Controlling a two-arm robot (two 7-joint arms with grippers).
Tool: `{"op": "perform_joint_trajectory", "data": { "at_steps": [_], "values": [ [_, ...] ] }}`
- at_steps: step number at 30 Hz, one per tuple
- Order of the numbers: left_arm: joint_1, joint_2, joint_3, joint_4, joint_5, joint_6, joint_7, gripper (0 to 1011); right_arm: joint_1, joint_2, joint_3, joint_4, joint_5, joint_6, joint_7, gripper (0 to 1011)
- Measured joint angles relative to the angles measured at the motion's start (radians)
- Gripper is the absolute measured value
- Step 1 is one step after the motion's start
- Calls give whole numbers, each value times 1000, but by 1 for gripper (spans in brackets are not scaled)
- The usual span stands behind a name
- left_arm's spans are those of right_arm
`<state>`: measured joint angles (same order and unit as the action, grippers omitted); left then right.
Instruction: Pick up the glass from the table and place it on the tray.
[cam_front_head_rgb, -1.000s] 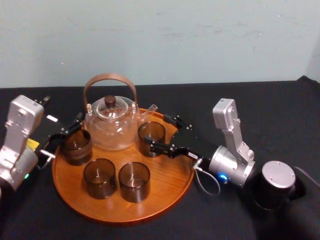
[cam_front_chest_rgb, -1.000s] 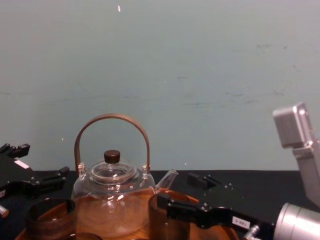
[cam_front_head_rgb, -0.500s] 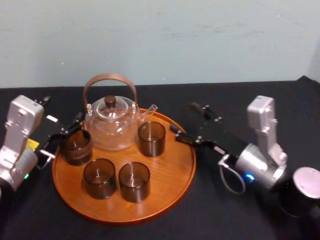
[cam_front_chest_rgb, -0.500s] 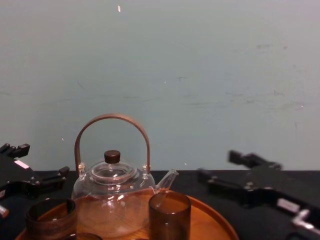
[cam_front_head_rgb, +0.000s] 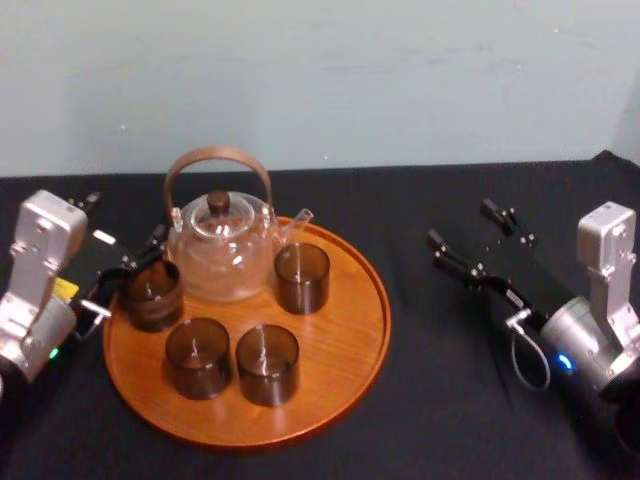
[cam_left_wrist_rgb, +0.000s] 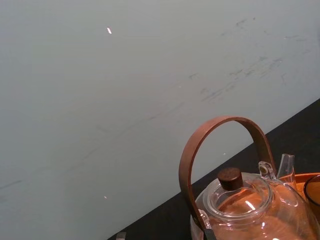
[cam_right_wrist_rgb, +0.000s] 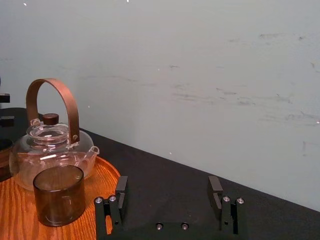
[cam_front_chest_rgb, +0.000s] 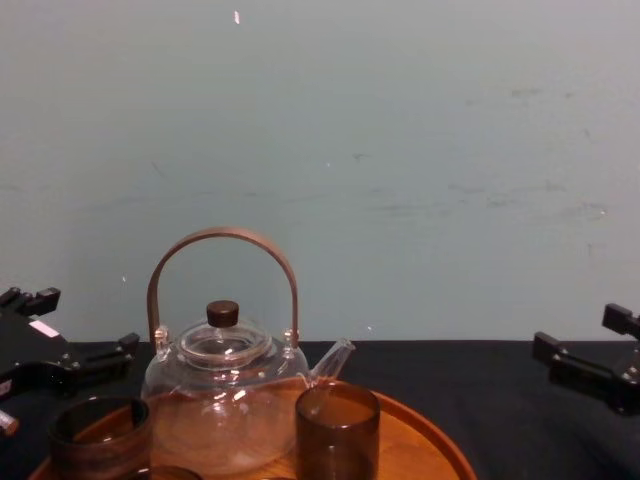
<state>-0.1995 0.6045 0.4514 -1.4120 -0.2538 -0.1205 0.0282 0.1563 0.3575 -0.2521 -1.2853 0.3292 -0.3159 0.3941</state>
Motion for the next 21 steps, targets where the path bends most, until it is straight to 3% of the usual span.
{"op": "perform_joint_trajectory", "data": {
  "at_steps": [21],
  "values": [
    [0,0,0,0,0,0,0,1002,5,0,-11,-3,2,-1,13,1002]
  ]
}}
